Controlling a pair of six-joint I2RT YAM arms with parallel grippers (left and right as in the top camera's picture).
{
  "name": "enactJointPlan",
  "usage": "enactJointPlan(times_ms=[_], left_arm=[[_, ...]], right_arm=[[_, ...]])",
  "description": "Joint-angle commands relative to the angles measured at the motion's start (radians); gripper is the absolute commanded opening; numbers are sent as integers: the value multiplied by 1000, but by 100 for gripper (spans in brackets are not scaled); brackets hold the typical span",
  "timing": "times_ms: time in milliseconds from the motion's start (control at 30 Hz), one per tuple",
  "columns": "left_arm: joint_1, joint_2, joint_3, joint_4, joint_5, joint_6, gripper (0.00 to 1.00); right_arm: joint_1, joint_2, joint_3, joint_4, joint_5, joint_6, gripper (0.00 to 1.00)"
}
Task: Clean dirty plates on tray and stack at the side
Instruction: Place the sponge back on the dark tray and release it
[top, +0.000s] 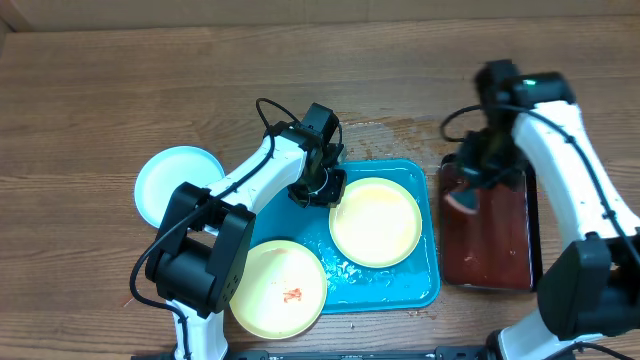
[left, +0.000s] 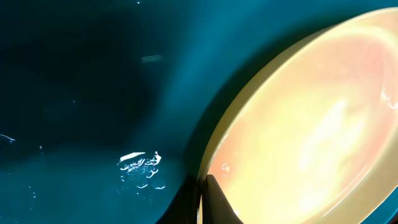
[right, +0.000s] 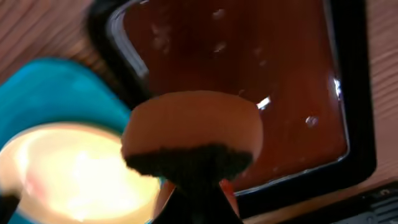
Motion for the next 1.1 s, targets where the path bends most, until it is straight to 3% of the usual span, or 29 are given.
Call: enactJointPlan(times_ms=[0,300,367,400,533,567,633,667,1067], left_arm=[[5,-6,21,4,1,-17,4],[5,-6,21,5,3,-17,4],[5,-6,21,5,3,-17,4],[5,-6,21,5,3,-17,4],[5,-6,21,5,4,-17,4],[5,-6,21,5,3,-17,4],[5,-6,21,5,4,-17,4],[5,-6,21,5,4,-17,4],[5,-6,27,17,87,-17,4]], right_arm=[[-85,-10,-106,58,18,27,4],[-161,-7,-367,245,-26,12,6],[-161,-7,-373,262,-57,-29,39],[-161,-7,-372,267,-63,-37,47],[-161,-8,-349,274,-63,-68,64],[-161,-11,-338,271,-63,-68,64],[-161,-32,-278,251,-64,-87,49],[-161,-45,-240,232,-64,-90,48],[-161,-152,410,-59,-64,-136,59]])
